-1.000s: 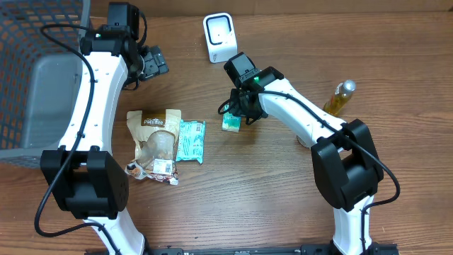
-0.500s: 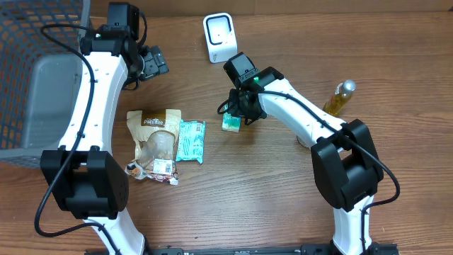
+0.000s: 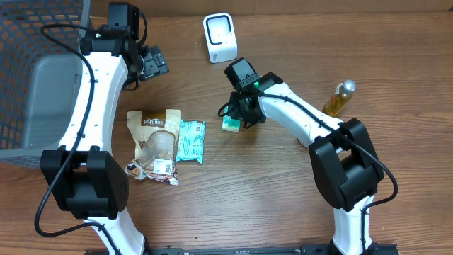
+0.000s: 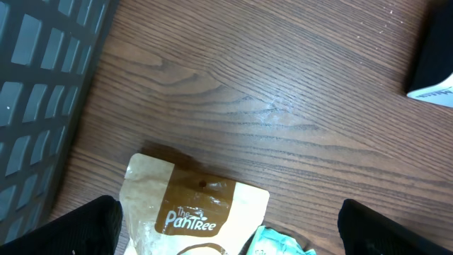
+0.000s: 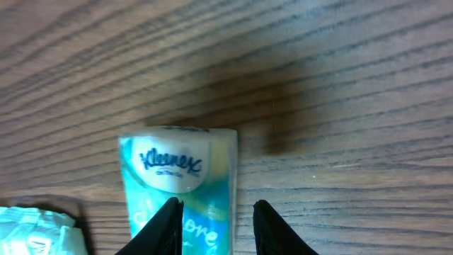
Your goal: Scan the item barcode
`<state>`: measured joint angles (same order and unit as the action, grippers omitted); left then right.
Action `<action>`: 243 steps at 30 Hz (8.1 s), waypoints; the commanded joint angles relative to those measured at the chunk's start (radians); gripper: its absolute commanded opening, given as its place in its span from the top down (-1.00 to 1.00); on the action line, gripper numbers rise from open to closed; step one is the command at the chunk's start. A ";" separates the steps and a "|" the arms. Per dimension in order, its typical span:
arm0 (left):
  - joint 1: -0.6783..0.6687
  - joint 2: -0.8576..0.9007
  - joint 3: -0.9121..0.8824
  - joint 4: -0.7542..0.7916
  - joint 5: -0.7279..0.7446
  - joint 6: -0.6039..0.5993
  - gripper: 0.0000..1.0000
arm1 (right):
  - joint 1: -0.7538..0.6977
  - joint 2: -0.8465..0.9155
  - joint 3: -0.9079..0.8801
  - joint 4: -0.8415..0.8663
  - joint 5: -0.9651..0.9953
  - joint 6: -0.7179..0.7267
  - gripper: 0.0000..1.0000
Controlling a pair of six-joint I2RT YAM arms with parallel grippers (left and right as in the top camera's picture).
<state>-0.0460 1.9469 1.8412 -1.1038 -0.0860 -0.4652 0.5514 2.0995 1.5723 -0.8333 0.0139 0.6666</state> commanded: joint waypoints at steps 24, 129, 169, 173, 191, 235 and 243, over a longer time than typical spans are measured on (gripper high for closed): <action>-0.007 -0.011 0.019 0.001 0.005 -0.010 -0.99 | 0.005 -0.010 -0.097 0.096 -0.042 0.057 0.51; -0.007 -0.011 0.019 0.001 0.004 -0.010 -1.00 | -0.214 -0.111 -0.243 0.216 -1.279 -0.622 0.92; -0.007 -0.011 0.019 0.001 0.004 -0.010 -0.99 | -0.150 -0.109 -0.243 0.136 -0.323 -0.184 0.05; -0.007 -0.011 0.018 0.001 0.004 -0.010 -1.00 | -0.147 -0.109 -0.243 0.135 -0.392 -0.174 0.23; -0.007 -0.011 0.018 0.001 0.004 -0.010 -1.00 | -0.146 -0.109 -0.243 0.155 -0.301 -0.123 0.23; -0.007 -0.011 0.019 0.001 0.004 -0.010 -1.00 | -0.134 -0.074 -0.290 0.192 -0.324 -0.121 0.93; -0.007 -0.011 0.018 0.001 0.004 -0.010 -1.00 | -0.200 -0.088 -0.275 0.234 -0.824 -0.338 0.93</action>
<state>-0.0460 1.9469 1.8412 -1.1034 -0.0864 -0.4652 0.3931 2.0224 1.3022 -0.6220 -0.4725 0.4892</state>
